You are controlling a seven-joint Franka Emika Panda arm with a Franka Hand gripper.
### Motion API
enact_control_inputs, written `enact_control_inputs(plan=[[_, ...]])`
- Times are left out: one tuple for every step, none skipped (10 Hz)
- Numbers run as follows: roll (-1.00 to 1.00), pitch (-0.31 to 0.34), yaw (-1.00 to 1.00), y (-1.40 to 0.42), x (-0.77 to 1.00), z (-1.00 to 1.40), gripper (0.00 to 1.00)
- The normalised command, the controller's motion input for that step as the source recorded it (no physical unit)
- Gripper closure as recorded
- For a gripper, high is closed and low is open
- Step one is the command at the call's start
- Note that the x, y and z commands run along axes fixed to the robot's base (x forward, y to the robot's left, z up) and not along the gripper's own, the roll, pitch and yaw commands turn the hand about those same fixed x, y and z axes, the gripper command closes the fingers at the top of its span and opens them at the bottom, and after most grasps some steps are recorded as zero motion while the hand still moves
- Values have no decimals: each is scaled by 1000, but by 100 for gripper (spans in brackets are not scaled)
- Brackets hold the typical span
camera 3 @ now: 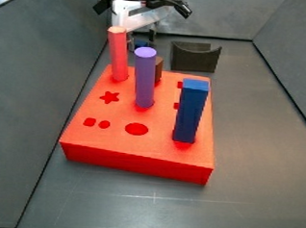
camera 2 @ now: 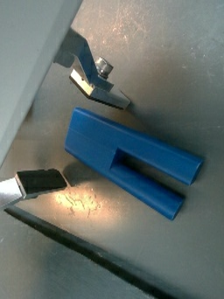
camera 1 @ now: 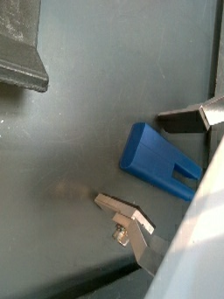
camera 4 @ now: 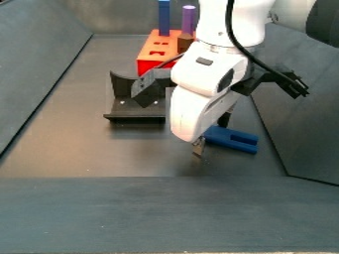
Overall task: Pick up the square-circle object. Move up. Place the square-circle object on the fixture. Regrasp the square-circle object. Move to above the board. Insert the square-circle object.
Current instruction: Pick up the square-circle object.
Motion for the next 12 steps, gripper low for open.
enact_control_inputs(plan=[[-83, -334, 243, -200, -146, -449, 0], [0, -157, 157, -63, -111, -129, 0], [0, 0, 0, 0, 0, 0, 0], [0, 0, 0, 0, 0, 0, 100], [0, 0, 0, 0, 0, 0, 100], [0, 0, 0, 0, 0, 0, 100], [0, 0, 0, 0, 0, 0, 100], [0, 0, 0, 0, 0, 0, 100], [0, 0, 0, 0, 0, 0, 100], [0, 0, 0, 0, 0, 0, 100], [0, 0, 0, 0, 0, 0, 100], [0, 0, 0, 0, 0, 0, 100]])
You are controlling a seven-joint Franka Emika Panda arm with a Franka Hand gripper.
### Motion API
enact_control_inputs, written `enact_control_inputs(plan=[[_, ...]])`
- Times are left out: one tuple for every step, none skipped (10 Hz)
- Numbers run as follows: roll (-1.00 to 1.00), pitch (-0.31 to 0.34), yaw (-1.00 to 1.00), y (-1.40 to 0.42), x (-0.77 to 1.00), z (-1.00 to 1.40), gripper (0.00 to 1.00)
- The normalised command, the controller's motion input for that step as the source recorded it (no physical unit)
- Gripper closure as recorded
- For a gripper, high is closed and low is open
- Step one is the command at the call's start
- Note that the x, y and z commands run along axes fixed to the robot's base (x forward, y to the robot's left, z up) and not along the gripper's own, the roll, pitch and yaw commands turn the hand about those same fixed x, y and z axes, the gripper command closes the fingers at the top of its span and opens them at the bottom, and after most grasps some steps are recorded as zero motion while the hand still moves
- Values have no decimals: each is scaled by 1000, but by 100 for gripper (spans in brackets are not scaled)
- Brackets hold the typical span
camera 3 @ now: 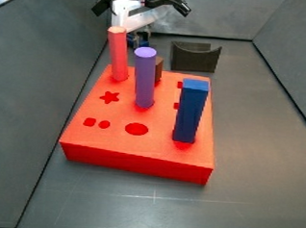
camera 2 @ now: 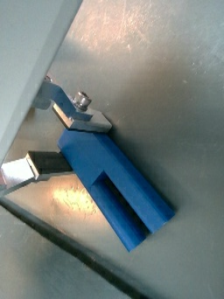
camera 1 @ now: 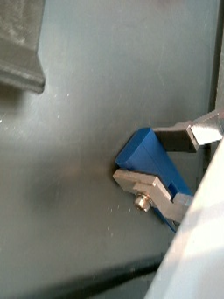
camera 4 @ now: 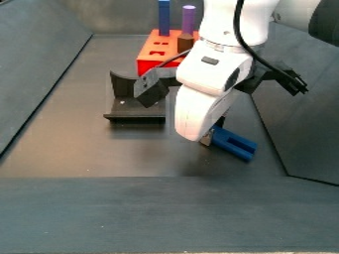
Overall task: Pick up the square-circle object. Move up. Place the square-circle object on the fixture. Regrasp the square-circle object. Move to above the board. Insert the square-circle object.
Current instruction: Pick up the square-circle object, then move up, then place the square-circle object on the fixture.
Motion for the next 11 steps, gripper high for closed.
enact_control_inputs(plan=[[0, 0, 0, 0, 0, 0, 100], [0, 0, 0, 0, 0, 0, 100], [0, 0, 0, 0, 0, 833, 100], [3, 12, -31, 40, -40, 834, 100], [7, 46, -39, 31, -81, 750, 100], [30, 73, -41, 14, -47, 604, 100], [48, 100, -34, 10, -27, 481, 100], [64, 124, -31, 5, -14, 362, 100], [92, 143, -25, 3, -15, 212, 100], [0, 0, 0, 0, 0, 1000, 100], [13, 10, 13, -3, -2, 1000, 100]])
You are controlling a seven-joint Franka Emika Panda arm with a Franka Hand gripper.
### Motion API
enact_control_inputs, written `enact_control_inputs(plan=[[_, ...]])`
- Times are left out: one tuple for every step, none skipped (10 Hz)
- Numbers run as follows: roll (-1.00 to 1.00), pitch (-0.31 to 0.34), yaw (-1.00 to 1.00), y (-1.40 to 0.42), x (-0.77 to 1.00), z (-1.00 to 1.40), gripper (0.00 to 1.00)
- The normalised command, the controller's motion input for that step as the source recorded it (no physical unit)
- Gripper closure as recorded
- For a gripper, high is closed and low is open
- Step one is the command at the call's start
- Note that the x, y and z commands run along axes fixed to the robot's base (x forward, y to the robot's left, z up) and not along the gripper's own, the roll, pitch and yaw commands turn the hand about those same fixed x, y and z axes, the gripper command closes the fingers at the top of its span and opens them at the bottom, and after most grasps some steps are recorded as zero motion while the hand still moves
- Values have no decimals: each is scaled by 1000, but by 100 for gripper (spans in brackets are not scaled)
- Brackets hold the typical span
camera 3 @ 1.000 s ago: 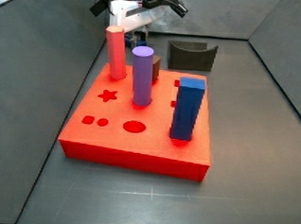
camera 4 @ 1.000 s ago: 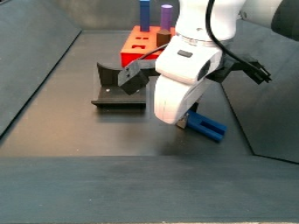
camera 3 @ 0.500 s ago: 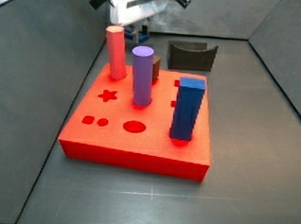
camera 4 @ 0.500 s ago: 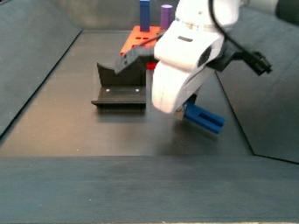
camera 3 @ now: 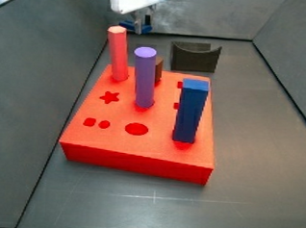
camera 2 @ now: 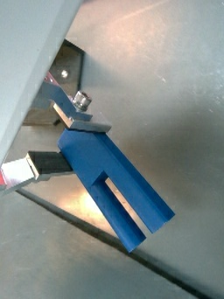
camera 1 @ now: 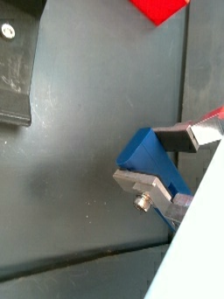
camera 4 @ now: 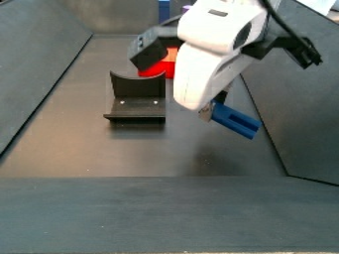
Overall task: Pick up the square-circle object. Move up. Place the square-circle object on the fixture. Regrasp the square-circle object. Move to above the board. Insert the square-circle object.
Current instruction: Place the square-circle object on the fixture.
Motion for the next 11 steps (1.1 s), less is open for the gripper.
enact_control_inputs(plan=[[30, 30, 9, -1, -12, 1000, 100], [49, 63, -2, -2, -15, 1000, 100], [58, 82, -4, 0, -16, 1000, 100], [82, 117, -4, -3, -20, 1000, 100], [96, 120, 0, -5, -22, 1000, 100], [120, 130, 12, -8, -27, 1000, 100], [131, 134, 18, -10, -29, 1000, 100], [152, 145, 26, -11, -33, 1000, 100], [163, 153, 36, -17, -36, 1000, 100], [164, 150, 45, -21, -35, 1000, 100], [159, 149, 48, -20, -36, 948, 100]])
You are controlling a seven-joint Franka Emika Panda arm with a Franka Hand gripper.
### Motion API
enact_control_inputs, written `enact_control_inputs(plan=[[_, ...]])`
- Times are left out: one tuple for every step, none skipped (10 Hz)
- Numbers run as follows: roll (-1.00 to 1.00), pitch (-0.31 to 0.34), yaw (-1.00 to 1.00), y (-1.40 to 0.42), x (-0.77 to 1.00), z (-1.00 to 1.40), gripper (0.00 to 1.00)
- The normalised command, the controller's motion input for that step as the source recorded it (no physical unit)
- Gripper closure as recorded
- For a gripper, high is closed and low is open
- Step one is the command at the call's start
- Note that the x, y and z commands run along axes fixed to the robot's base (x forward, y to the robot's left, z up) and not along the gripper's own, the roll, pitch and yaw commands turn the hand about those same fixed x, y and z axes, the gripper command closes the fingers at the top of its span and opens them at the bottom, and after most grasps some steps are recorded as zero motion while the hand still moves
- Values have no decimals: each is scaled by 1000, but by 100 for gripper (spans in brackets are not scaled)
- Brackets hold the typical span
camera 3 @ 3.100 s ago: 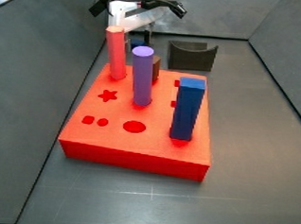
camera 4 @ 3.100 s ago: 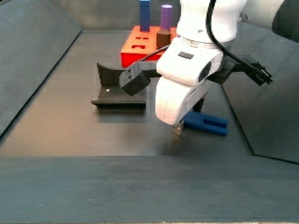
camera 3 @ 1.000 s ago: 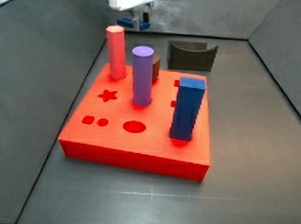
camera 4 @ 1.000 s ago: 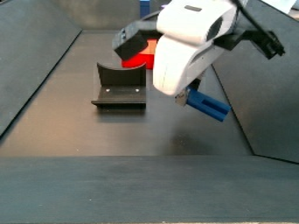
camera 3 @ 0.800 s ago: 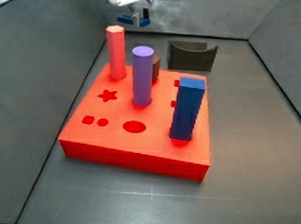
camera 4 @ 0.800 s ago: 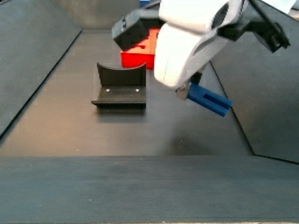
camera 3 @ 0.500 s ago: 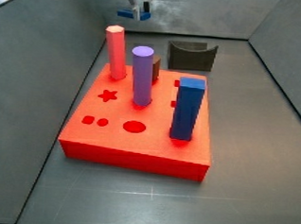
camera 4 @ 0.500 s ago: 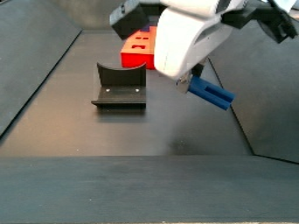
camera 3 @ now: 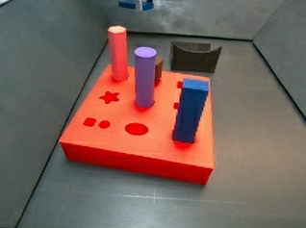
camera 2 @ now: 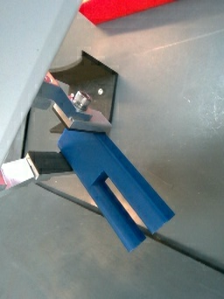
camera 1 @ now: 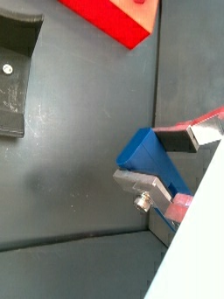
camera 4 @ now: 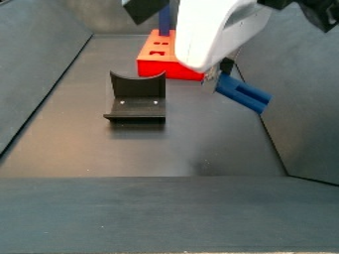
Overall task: Pick up the square-circle object. Move up. Place the square-circle object on the fixture. Regrasp the square-circle object. Move to above the board. Insert the square-circle object.
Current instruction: Place the square-circle object on the fixture.
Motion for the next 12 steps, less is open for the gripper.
enact_control_inputs(plan=[[165, 147, 54, -18, -31, 847, 100], [166, 145, 58, -21, -25, 768, 100], [162, 146, 56, -17, -25, 683, 100], [158, 146, 55, -15, -21, 571, 100], [150, 143, 52, -11, -16, 482, 100], [141, 145, 51, -6, -12, 358, 100], [135, 144, 49, -5, -9, 293, 100], [96, 100, -1000, -1000, 832, 22, 100], [100, 104, -1000, -1000, 834, -18, 100], [103, 109, -1000, -1000, 901, -26, 100], [109, 112, -1000, -1000, 951, -20, 100], [125, 126, -1000, -930, 1000, -19, 100]])
